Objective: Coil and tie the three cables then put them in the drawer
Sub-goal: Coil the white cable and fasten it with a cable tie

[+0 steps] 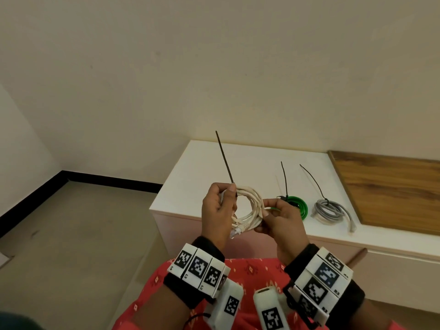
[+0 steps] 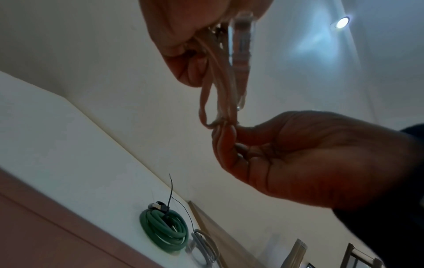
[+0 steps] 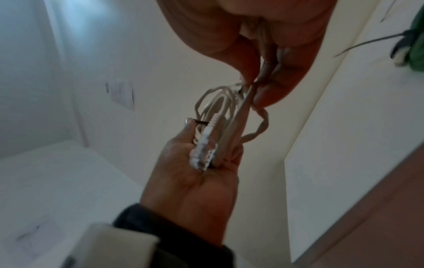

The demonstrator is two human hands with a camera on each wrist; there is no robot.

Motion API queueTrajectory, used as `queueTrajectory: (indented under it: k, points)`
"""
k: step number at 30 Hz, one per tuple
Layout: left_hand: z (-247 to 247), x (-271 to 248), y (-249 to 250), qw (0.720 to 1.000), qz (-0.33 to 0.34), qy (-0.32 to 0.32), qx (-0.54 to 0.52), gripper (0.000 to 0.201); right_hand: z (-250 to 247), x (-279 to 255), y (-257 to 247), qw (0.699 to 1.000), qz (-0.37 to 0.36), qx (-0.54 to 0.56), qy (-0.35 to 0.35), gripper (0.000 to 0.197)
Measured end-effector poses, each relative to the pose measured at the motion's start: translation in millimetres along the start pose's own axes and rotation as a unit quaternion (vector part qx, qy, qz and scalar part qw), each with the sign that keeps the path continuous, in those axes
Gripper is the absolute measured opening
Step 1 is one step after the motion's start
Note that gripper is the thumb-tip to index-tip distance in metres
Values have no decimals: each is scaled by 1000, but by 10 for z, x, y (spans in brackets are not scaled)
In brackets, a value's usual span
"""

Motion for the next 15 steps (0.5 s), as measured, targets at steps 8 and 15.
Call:
queueTrajectory:
  k: [8,15]
  points:
    - [-88,59,-136,990,-93,26,-101,23,106,-20,65,990,60,89,-89,18]
    - [-100,75,-170,979,-159,-54,-117,23,155,36,94,983,91,70,-144,34]
Point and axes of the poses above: each hand's wrist, its own x-axis towards the middle knuckle, its own z-axis out of the palm, y = z × x, the point moved 7 cm from there along x, towards the middle knuckle, and after that the axes turned 5 degrees about z, right-handed, at the moved point
